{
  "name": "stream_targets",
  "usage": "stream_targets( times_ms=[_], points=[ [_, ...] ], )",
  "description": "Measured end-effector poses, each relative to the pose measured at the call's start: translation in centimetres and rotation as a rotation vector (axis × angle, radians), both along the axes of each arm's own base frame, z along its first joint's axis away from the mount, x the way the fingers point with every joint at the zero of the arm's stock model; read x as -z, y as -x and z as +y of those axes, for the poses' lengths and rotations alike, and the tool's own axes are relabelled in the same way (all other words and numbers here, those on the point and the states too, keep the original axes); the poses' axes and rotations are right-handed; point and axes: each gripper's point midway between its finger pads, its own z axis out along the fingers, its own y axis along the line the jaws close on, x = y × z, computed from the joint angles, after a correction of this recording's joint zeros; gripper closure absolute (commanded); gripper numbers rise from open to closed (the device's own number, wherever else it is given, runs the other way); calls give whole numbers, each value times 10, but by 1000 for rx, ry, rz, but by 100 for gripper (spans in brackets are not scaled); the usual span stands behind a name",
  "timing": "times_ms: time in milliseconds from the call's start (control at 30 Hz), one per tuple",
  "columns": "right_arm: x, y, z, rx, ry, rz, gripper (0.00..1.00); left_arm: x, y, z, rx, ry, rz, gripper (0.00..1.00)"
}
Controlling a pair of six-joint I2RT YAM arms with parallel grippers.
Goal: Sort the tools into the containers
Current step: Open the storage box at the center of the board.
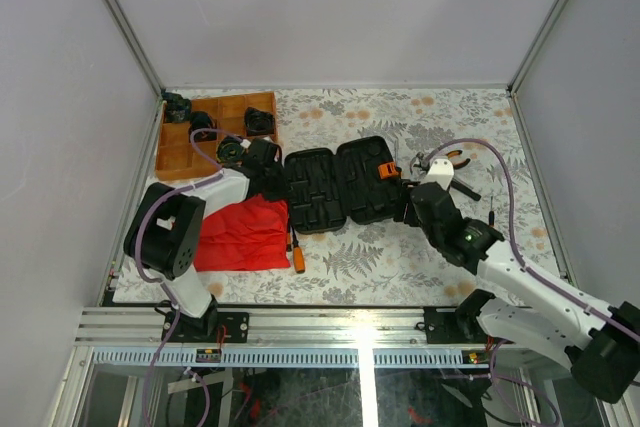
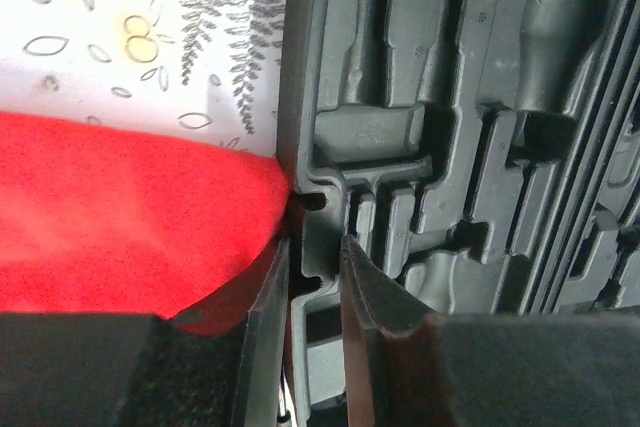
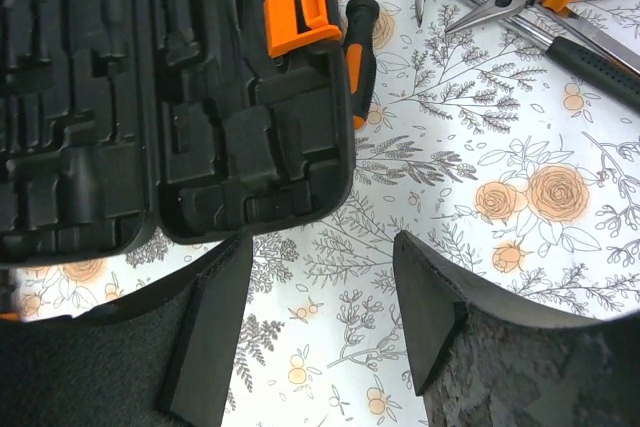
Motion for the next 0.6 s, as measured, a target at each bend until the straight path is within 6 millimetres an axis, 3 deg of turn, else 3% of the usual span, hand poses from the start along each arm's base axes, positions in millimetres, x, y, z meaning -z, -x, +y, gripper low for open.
stream_targets(
  times_ms=[233,467,600],
  points=[
    [18,-31,9,-20,40,130,10,0,8,9,-12,-12,5,100],
    [28,-74,37,-116,153,179,8,-1,11,12,-12,-23,9,100],
    [41,-92,42,-139,239,200,10,-1,14,14,-12,-29,15,100]
  ],
)
